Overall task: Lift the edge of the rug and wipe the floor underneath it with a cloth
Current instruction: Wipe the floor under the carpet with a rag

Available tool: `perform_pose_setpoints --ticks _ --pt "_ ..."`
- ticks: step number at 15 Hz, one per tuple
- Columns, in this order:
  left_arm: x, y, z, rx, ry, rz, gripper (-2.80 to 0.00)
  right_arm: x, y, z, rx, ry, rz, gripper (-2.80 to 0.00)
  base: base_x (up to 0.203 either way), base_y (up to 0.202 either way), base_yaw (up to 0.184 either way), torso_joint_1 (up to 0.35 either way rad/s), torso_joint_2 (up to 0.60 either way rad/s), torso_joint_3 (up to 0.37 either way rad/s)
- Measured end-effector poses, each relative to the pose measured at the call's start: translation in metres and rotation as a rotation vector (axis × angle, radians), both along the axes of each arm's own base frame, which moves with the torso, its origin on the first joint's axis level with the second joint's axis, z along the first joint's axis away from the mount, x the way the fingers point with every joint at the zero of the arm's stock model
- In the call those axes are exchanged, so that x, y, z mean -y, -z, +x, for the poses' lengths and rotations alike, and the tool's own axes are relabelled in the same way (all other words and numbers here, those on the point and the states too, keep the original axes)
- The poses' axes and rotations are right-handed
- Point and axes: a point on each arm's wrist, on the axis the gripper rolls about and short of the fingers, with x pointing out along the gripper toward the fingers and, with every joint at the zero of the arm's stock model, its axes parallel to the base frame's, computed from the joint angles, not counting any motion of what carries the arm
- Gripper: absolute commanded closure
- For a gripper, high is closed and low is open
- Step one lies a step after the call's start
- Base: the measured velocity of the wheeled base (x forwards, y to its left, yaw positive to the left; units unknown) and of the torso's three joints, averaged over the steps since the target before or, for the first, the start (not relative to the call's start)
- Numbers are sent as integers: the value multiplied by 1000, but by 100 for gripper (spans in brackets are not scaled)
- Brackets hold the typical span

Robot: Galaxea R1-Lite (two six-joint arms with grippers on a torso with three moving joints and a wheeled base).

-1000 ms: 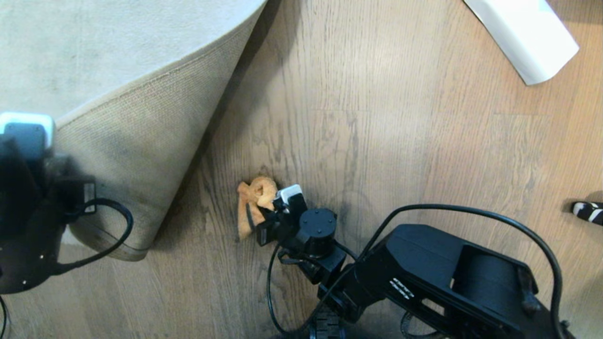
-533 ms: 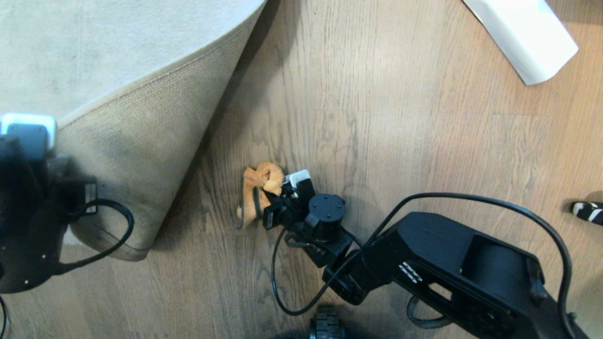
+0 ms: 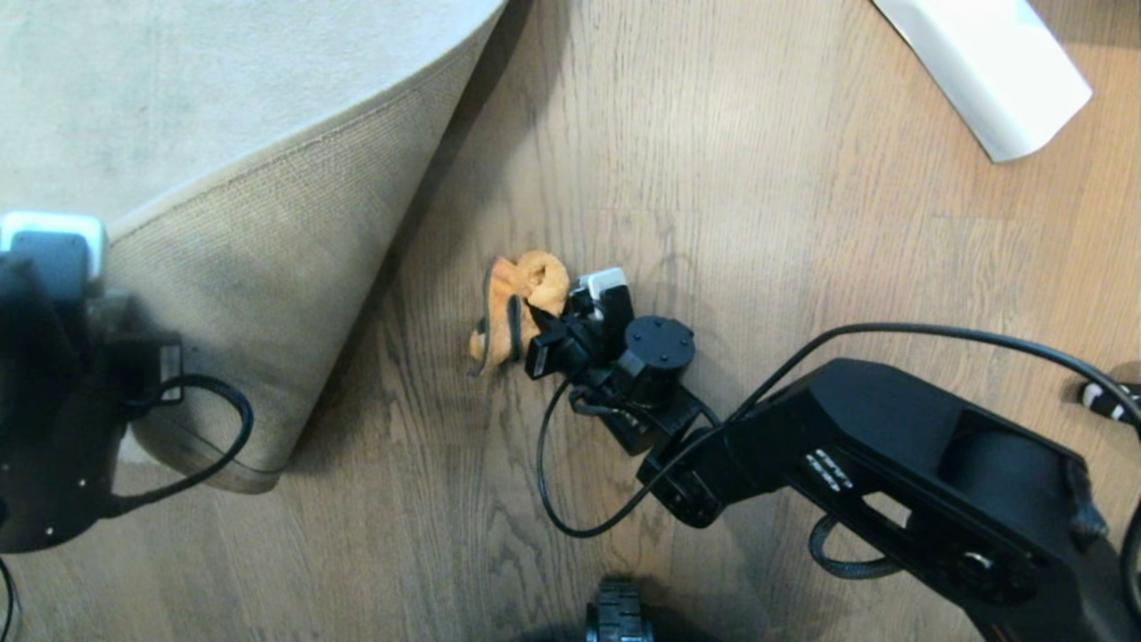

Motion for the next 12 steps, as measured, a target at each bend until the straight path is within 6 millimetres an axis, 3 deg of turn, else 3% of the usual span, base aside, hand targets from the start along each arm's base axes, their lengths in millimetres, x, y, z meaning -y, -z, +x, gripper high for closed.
perform_pose_setpoints --ticks 12 --pt "0 -1 0 2 2 -1 0 54 -48 19 89 131 -1 0 0 0 0 0 0 0"
